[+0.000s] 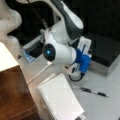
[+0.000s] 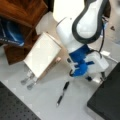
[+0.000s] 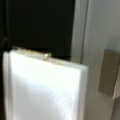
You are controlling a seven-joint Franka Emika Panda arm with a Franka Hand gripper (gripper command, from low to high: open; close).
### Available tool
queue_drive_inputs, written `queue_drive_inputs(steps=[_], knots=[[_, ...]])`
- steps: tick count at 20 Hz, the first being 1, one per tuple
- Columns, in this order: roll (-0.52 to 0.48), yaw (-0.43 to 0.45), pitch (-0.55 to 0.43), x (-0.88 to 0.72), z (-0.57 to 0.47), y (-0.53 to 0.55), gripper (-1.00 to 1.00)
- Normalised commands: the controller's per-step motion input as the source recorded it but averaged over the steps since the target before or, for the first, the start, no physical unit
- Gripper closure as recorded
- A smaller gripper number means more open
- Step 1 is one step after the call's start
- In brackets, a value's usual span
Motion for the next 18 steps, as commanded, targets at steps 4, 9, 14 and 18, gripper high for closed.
queue_drive_inputs(steps=[4, 9, 14, 18], knots=[[0.14, -0.104, -0.074, -0.21, -0.05, 0.01, 1.0], [0.138, -0.124, -0.086, -0.19, -0.03, 0.03, 1.0], [0.128, -0.151, -0.094, -0.18, -0.03, 0.12, 1.0], [0.115, -0.154, -0.097, -0.2, -0.08, 0.15, 1.0]])
